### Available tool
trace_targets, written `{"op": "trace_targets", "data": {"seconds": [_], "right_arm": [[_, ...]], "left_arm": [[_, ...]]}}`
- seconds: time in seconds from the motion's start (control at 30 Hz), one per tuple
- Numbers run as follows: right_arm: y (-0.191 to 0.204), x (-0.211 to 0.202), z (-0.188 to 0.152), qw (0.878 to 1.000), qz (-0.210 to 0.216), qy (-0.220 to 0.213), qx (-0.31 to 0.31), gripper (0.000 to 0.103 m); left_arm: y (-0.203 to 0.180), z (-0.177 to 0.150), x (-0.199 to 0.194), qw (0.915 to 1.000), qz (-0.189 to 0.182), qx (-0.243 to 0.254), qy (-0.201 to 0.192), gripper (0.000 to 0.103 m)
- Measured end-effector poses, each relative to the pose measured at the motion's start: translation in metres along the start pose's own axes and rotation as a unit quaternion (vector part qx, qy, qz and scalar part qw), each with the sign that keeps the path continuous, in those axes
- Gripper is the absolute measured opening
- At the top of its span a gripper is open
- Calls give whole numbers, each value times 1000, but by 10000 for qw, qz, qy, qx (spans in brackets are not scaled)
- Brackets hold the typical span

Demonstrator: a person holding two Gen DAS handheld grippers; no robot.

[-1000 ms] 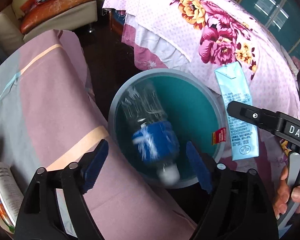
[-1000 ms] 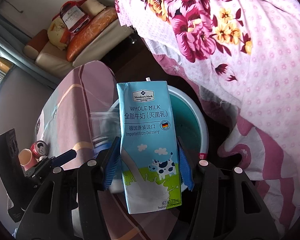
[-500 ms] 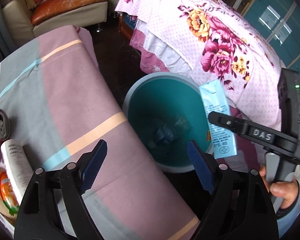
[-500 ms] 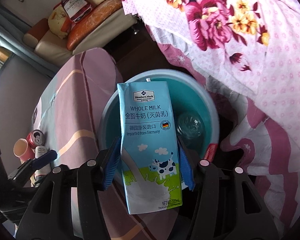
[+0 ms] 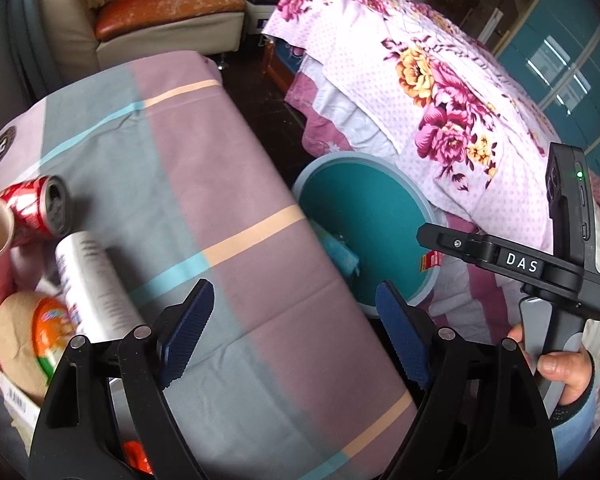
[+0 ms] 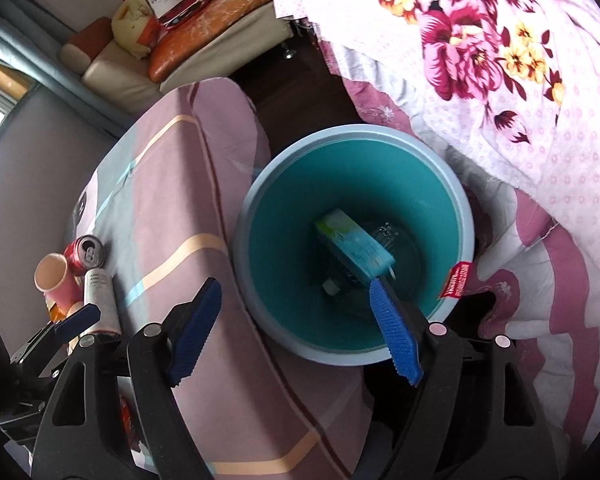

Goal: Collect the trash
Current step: 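Open both grippers to drop the bottle and carton into the bucket, then grasp the white-and-blue cup with the right gripper while the left gripper grasps the pink cup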

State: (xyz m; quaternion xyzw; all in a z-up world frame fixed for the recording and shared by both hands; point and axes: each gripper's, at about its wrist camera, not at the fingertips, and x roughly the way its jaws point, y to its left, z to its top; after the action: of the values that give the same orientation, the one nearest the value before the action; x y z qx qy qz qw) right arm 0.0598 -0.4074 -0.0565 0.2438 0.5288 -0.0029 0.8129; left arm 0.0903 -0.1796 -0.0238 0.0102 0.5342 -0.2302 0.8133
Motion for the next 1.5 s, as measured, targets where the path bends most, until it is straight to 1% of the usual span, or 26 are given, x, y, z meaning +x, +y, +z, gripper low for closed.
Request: {"op": "trace_targets", "data": {"seconds": [0.2,0.4,0.67,0.83,1.03,1.13,1.27,1.33,1.37,1.43,1.5], "right_arm": [[29,-9,-7,9997,-46,8,-253,76],[66,-16,-14,9977,-141,63,-661,76],[130,-12,-29,9913,-191,239,-1281,76],[171,4,-39,9852,-127,494,-1633,76],[216,34,-50,9746,-34,903,-2051,76],[230,48,-52,9709,-7,1056,-2147,76],[247,68,-51,9674,59,1207,-2225,76],[255,79,-50,9653,35,1270,-2283,71],[258,83,-50,9643,39,1313,-2300,64],[263,93,-49,9620,102,1450,-2312,63],[265,100,-49,9607,63,1503,-2332,63]], "left_arm": [[27,-12,-24,9995,33,-269,-176,84],[60,-26,-48,9977,47,-559,-392,84],[110,-47,-69,9938,72,-954,-574,84],[147,-60,-81,9898,130,-1248,-671,84],[191,-74,-92,9855,367,-1493,-715,84],[211,-79,-97,9842,489,-1546,-708,84],[225,-83,-101,9834,592,-1562,-705,84],[230,-84,-102,9832,635,-1562,-699,84],[232,-84,-102,9831,656,-1561,-694,84],[236,-84,-103,9833,691,-1539,-686,84],[237,-82,-103,9841,736,-1475,-663,84]]}}
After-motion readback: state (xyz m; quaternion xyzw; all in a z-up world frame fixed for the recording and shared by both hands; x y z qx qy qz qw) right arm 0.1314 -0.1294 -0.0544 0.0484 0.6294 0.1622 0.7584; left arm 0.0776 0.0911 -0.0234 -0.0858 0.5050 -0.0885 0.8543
